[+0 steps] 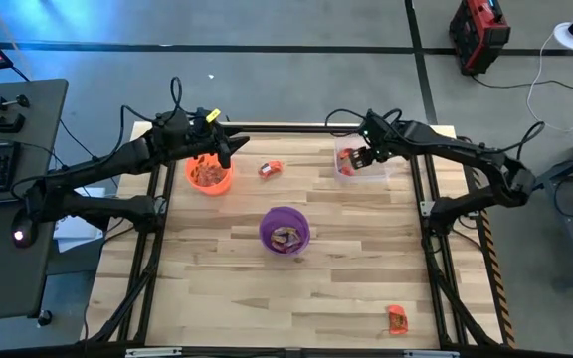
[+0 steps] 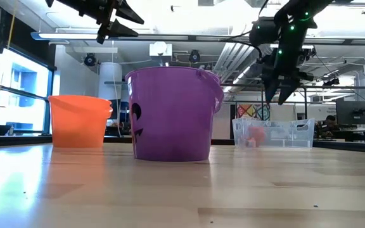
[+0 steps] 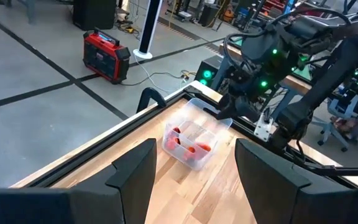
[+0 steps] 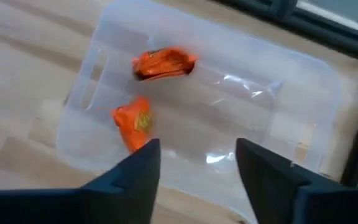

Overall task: Sort candy by brand, put in halloween buckets
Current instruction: Put the orange chocolate into the transparent bin

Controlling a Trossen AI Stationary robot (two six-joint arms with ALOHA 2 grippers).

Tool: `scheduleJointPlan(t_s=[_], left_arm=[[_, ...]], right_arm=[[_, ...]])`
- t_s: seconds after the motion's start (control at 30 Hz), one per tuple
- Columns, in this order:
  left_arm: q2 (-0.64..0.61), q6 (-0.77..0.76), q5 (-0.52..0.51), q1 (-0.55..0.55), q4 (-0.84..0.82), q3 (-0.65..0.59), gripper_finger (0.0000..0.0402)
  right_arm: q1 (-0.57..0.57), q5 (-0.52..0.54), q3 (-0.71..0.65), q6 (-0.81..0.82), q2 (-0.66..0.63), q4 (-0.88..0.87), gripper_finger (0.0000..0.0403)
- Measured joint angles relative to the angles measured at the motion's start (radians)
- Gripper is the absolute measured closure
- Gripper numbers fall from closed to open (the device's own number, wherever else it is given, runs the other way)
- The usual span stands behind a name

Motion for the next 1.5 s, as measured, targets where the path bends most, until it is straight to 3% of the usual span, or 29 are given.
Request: scheduleJointPlan(t_s=[0.1, 0.2, 0.3, 0.43, 0.6, 0.77, 1.07, 1.3, 1.5], left_arm=[[0.0, 0.0, 0.0, 0.0, 0.0, 0.0, 0.0193], [0.0, 0.001, 0.0, 0.0, 0.0, 0.0, 0.0193], [0.0, 0.001, 0.0, 0.0, 0.0, 0.0, 0.0193], [0.0, 0.001, 0.0, 0.0, 0.0, 0.0, 0.0193], [0.0, 0.0, 0.001, 0.0, 0.0, 0.0, 0.0193], [0.0, 0.002, 0.004, 0.0, 0.0, 0.0, 0.0193], [0.0, 0.035, 0.004, 0.0, 0.001, 0.0, 0.0193], [0.0, 0.036, 0.004, 0.0, 0.001, 0.0, 0.0193], [0.0, 0.036, 0.004, 0.0, 0.002, 0.0, 0.0193]], right_arm=[[0.01, -0.155, 0.008, -0.032, -0.02, -0.01, 0.0171], [0.095, -0.342, 0.008, 0.017, -0.064, -0.07, 0.016], [0.261, -0.439, 0.008, 0.184, -0.101, -0.211, 0.0159], [0.563, -0.563, 0.008, 0.475, -0.105, -0.329, 0.016], [0.909, -0.744, 0.008, 0.888, -0.027, -0.233, 0.016], [1.11, -0.911, 0.008, 1.075, 0.131, -0.069, 0.0161], [1.176, -0.909, 0.008, 1.121, 0.342, 0.029, 0.0161], [1.185, -0.948, 0.008, 0.983, 0.522, 0.033, 0.0161], [1.183, -0.96, 0.008, 0.91, 0.595, 0.036, 0.017]])
